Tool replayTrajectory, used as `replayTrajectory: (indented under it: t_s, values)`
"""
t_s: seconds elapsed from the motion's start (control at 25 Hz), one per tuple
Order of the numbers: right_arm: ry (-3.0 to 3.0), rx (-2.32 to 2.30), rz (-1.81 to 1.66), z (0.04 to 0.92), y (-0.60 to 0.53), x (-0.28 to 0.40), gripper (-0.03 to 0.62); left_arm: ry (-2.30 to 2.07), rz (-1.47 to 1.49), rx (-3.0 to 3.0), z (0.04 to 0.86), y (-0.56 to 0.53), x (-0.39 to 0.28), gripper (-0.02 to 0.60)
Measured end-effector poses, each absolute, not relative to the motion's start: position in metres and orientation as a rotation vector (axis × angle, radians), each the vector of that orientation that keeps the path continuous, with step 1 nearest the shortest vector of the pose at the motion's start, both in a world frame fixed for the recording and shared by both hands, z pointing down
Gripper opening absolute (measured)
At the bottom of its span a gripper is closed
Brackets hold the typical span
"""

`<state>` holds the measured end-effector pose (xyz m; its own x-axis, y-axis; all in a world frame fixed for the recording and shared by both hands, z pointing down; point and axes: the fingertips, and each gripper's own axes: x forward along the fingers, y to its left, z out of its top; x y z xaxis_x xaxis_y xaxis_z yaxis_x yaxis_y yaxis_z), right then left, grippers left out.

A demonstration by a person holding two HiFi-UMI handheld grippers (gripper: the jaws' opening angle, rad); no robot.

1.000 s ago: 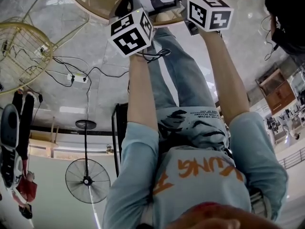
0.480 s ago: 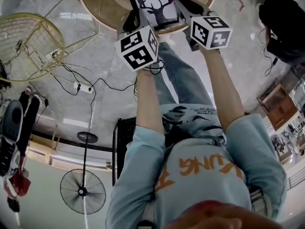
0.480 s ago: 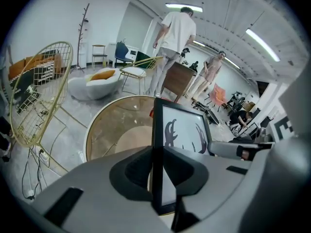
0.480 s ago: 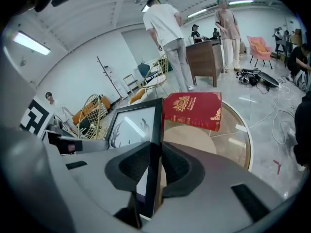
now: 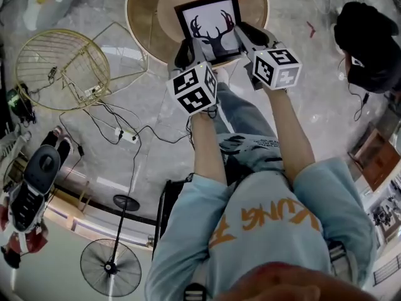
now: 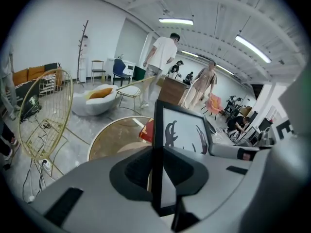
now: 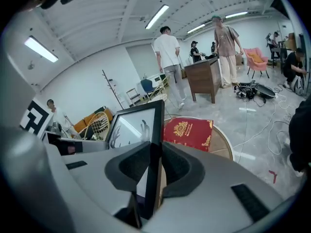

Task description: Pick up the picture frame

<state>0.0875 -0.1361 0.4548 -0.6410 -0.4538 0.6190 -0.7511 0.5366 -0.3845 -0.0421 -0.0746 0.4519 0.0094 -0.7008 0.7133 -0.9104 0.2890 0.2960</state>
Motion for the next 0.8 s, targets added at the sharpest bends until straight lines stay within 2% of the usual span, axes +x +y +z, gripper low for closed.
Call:
replayTrajectory:
  t_s: [0.8]
  values:
    - [-2.617, 1.167, 0.652, 0.198, -0.171, 0.102, 0.069, -1.935, 0.170, 1.796, 0.197, -0.116, -0.031, 0.080]
